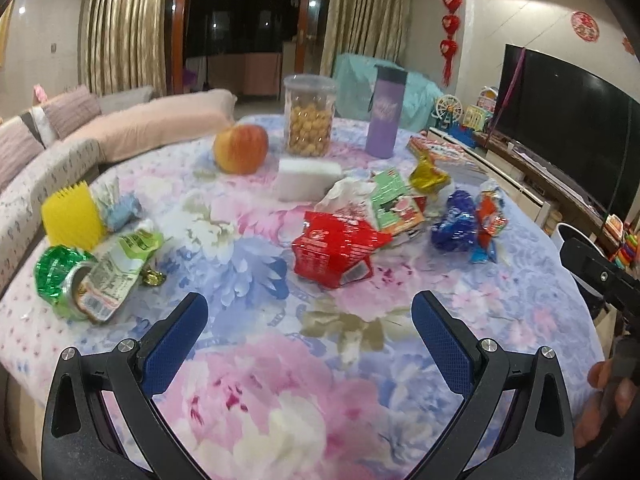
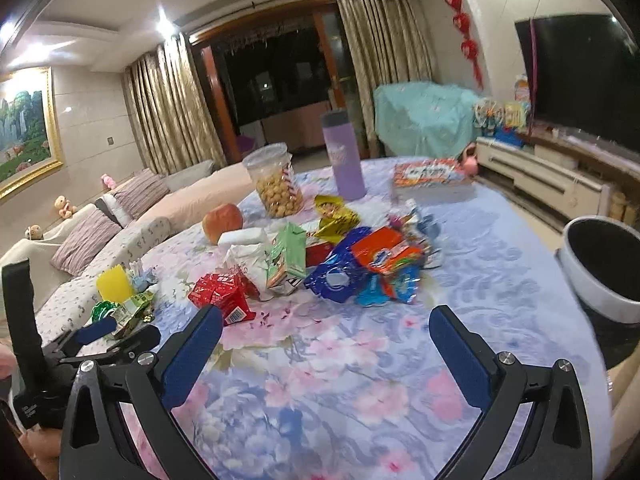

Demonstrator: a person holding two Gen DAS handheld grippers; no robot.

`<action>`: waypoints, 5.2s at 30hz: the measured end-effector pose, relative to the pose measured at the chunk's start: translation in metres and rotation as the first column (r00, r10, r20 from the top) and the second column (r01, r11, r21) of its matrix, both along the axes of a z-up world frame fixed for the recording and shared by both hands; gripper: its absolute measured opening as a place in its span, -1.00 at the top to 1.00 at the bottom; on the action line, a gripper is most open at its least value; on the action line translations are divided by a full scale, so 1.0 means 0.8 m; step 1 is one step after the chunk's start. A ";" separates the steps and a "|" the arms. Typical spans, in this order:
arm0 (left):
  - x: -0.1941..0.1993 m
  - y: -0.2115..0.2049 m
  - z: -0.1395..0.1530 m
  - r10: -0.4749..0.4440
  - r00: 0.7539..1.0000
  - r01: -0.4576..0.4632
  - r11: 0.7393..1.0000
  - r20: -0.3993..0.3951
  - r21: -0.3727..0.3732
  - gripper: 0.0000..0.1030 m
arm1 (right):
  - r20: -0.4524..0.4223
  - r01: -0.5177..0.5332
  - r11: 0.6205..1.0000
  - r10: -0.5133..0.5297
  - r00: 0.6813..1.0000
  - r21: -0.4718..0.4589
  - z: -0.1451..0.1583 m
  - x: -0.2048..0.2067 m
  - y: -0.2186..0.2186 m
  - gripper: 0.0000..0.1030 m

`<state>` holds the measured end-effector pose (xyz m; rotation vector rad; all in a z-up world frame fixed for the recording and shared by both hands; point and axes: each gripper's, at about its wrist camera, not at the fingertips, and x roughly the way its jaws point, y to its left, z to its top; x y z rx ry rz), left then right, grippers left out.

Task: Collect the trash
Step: 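Grasp the red snack bag with the left tool while the right tool grasps the blue wrapper, then carry the red bag and blue wrapper over the trash bin with both tools, then open both tools to drop the red bag and blue wrapper into the bin, then grasp the white tissue with the left tool while the right tool grasps the orange Ovaltine bag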

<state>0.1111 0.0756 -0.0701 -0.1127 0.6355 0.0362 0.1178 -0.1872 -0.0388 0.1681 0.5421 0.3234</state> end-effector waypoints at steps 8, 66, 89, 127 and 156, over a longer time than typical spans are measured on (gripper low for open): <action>0.052 0.005 -0.018 -0.041 0.998 0.041 0.999 -0.048 0.000 -1.00 | -0.093 -0.004 1.000 0.005 0.996 0.006 -0.026 0.055 0.023 -0.82; 0.062 -0.333 0.017 -0.626 0.775 0.623 0.779 -0.087 -0.068 0.44 | -0.152 0.185 0.980 -0.173 0.973 0.073 -0.023 -0.018 -0.270 0.10; 0.161 -0.514 0.052 -0.762 0.637 0.758 0.647 -0.116 -0.088 0.43 | -0.206 0.280 0.960 -0.276 0.939 -0.008 -0.015 0.045 -0.405 0.09; 0.152 -0.438 0.004 -0.613 0.775 0.597 0.790 -0.153 -0.140 -0.44 | -0.214 0.286 0.958 -0.275 0.937 0.023 -0.016 0.033 -0.406 -0.79; 0.079 -0.112 -0.035 -0.181 0.973 0.158 0.974 -0.145 -0.160 -0.54 | -0.247 0.047 0.991 -0.015 0.969 0.123 -0.053 0.045 -0.144 -0.88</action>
